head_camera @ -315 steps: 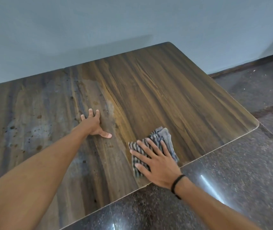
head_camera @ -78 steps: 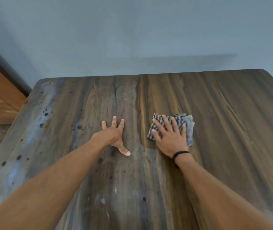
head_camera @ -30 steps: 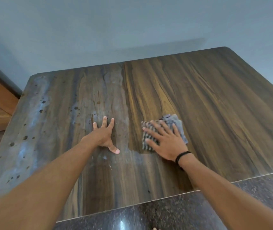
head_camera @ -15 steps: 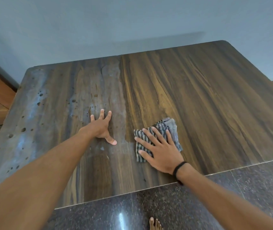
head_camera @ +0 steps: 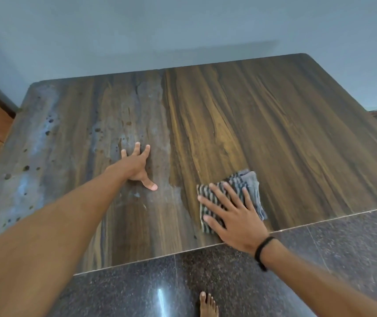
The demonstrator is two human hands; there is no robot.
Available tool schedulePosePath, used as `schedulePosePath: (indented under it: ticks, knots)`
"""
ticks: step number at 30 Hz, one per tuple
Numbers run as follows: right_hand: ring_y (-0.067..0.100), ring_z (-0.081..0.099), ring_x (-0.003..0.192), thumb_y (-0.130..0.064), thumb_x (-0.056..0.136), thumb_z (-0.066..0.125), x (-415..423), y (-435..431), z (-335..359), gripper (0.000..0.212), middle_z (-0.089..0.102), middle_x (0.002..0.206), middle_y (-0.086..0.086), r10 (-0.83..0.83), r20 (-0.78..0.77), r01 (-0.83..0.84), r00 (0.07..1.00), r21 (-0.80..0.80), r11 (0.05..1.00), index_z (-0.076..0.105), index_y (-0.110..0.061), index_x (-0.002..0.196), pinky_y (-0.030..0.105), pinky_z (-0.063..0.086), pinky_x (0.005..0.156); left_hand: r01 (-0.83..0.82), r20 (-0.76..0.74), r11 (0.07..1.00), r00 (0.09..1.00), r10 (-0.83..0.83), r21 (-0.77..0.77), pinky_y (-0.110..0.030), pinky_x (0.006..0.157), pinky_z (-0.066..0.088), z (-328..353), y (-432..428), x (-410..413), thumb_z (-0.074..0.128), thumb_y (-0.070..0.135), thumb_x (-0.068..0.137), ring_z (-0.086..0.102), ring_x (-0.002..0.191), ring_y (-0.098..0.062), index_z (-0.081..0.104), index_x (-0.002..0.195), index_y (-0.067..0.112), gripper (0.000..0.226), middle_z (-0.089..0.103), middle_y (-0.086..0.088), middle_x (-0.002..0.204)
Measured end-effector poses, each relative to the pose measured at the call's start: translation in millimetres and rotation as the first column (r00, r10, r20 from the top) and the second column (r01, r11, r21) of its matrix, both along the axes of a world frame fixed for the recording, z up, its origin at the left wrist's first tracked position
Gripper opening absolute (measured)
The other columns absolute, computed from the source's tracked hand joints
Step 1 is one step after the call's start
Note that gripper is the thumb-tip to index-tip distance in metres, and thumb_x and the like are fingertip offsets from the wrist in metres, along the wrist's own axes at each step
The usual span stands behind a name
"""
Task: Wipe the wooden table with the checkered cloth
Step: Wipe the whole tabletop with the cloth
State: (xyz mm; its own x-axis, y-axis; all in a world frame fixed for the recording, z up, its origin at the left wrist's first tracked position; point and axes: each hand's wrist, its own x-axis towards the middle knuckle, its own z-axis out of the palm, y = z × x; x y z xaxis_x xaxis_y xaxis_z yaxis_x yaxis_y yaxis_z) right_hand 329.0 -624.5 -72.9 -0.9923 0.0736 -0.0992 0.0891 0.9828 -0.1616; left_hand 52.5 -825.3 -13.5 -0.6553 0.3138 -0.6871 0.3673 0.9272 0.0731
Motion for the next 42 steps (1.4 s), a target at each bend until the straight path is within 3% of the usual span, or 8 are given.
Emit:
schedulePosePath:
  ticks: [3,7,12,16,21,25,30,42]
  knots:
    - [0.013,-0.009,0.157,-0.072,0.102,0.012,11,26,2,0.053,-0.006,0.168,-0.023,0.196,0.03,-0.196,0.98,0.013,0.981,0.001,-0.063,0.153,0.051,-0.011,0.123,-0.002,-0.016,1.0,1.0,0.002,0.003,-0.064,0.116,0.013,0,-2,2,0.088,0.053,0.059,-0.022,0.144,-0.044,-0.027,0.15,0.031,0.148,-0.034,0.003,0.157]
    - [0.018,-0.02,0.155,-0.076,0.097,0.001,-24,-8,9,0.054,-0.016,0.166,-0.02,-0.18,0.073,0.184,0.981,-0.044,0.982,-0.01,-0.067,0.149,0.053,-0.022,0.119,0.002,0.01,0.999,1.0,-0.002,-0.033,-0.064,0.116,0.014,1,3,-3,0.087,0.055,0.059,-0.021,0.144,-0.045,-0.03,0.148,0.031,0.15,-0.037,0.002,0.156]
    - [0.014,-0.011,0.156,-0.074,0.101,0.012,-19,-15,2,0.054,-0.002,0.169,-0.021,0.194,0.017,-0.194,0.981,-0.035,0.98,0.004,-0.064,0.153,0.056,-0.01,0.123,0.013,-0.008,1.0,1.0,-0.013,-0.013,-0.066,0.115,0.013,-5,-2,-4,0.088,0.057,0.055,-0.023,0.144,-0.043,-0.028,0.149,0.033,0.151,-0.036,0.003,0.157]
    - [0.02,-0.014,0.156,-0.073,0.099,0.009,-47,-36,14,0.058,-0.008,0.169,-0.016,-0.083,0.062,0.088,0.995,-0.079,0.993,0.003,-0.06,0.155,0.059,-0.013,0.122,-0.012,-0.001,1.0,1.0,0.012,-0.014,-0.067,0.114,0.014,-4,-1,-6,0.089,0.057,0.052,-0.023,0.144,-0.043,-0.028,0.149,0.034,0.153,-0.035,0.003,0.157]
    - [0.021,0.002,0.158,-0.07,0.104,0.018,0,-23,0,0.053,0.008,0.17,-0.015,0.338,0.024,-0.338,0.941,0.029,0.941,0.01,-0.06,0.155,0.056,-0.003,0.121,-0.018,-0.027,0.999,0.999,0.019,0.036,-0.068,0.113,0.014,-13,-8,-5,0.09,0.059,0.049,-0.022,0.145,-0.042,-0.024,0.15,0.037,0.154,-0.034,0.007,0.157]
    - [0.023,-0.018,0.155,-0.074,0.098,0.002,-33,-33,12,0.056,-0.014,0.168,-0.016,-0.057,0.07,0.058,0.996,-0.023,0.998,-0.007,-0.063,0.152,0.057,-0.016,0.121,-0.03,-0.012,0.999,0.999,0.03,0.035,-0.069,0.113,0.014,-14,-8,-8,0.09,0.06,0.046,-0.023,0.144,-0.042,-0.026,0.149,0.038,0.156,-0.034,0.007,0.157]
    - [0.018,-0.004,0.158,-0.068,0.105,0.018,2,-24,1,0.053,0.0,0.17,-0.019,0.373,0.053,-0.374,0.926,0.02,0.927,0.006,-0.059,0.156,0.054,-0.006,0.121,-0.025,-0.025,0.997,0.999,0.027,0.067,-0.068,0.114,0.014,-20,-13,-5,0.089,0.06,0.049,-0.023,0.145,-0.04,-0.024,0.15,0.037,0.154,-0.034,0.007,0.157]
    - [0.015,-0.016,0.156,-0.076,0.097,0.009,-72,-27,10,0.056,-0.014,0.165,-0.023,-0.03,0.047,0.034,0.998,-0.081,0.996,-0.002,-0.066,0.151,0.052,-0.021,0.119,0.029,0.02,1.0,0.999,-0.029,-0.012,-0.068,0.114,0.013,-16,-9,-12,0.085,0.066,0.051,-0.027,0.143,-0.044,-0.031,0.147,0.036,0.154,-0.039,0.005,0.154]
